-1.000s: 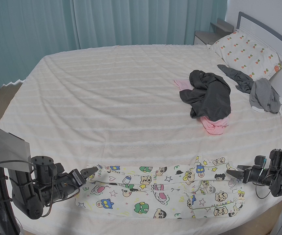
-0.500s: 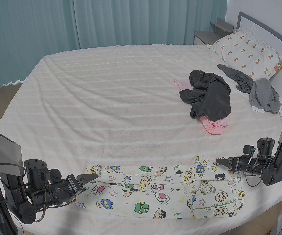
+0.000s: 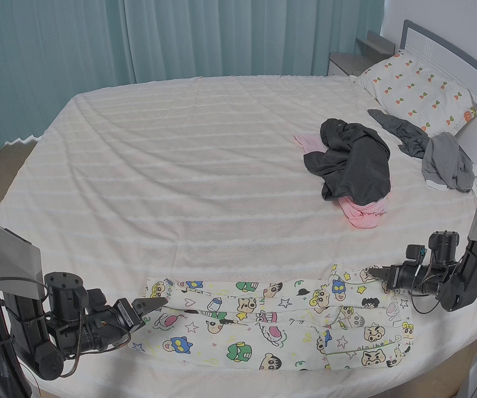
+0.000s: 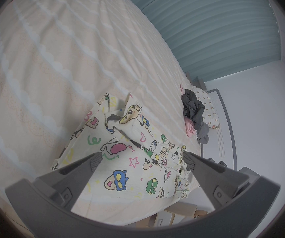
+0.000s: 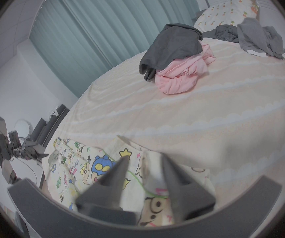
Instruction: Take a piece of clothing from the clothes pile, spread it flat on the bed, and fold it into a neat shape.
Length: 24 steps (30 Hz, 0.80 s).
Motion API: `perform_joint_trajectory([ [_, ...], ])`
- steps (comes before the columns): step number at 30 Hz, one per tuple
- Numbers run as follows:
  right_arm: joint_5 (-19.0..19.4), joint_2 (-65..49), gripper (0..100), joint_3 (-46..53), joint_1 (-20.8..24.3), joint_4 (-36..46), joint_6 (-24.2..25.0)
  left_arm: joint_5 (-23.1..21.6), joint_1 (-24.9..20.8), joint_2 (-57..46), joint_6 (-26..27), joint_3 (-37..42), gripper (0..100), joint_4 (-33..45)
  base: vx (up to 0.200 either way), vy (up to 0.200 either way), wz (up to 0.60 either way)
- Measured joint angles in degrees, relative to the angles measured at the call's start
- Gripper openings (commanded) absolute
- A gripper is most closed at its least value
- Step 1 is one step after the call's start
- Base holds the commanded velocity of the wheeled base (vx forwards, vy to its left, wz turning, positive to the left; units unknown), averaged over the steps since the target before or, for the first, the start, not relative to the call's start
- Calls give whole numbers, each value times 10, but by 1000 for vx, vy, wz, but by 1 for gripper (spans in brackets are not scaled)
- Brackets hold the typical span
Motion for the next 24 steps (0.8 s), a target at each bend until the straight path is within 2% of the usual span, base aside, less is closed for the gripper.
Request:
perform_joint_trajectory([
  [4, 2, -3, 0, 18, 0, -16, -27, 6, 0, 2, 0, 0, 100, 0, 0, 0, 0],
  [11, 26, -11, 0, 77, -4, -110, -39, 8, 0, 5, 0, 0, 100, 0, 0, 0, 0],
  [18, 95, -23, 0, 168, -10, -183, -45, 12, -2, 8, 0, 0, 100, 0, 0, 0, 0],
  [21, 139, -30, 0, 211, -19, -194, -73, 20, -5, 9, 0, 0, 100, 0, 0, 0, 0],
  [24, 165, -35, 0, 237, -31, -195, -99, 26, -11, 11, 0, 0, 100, 0, 0, 0, 0],
])
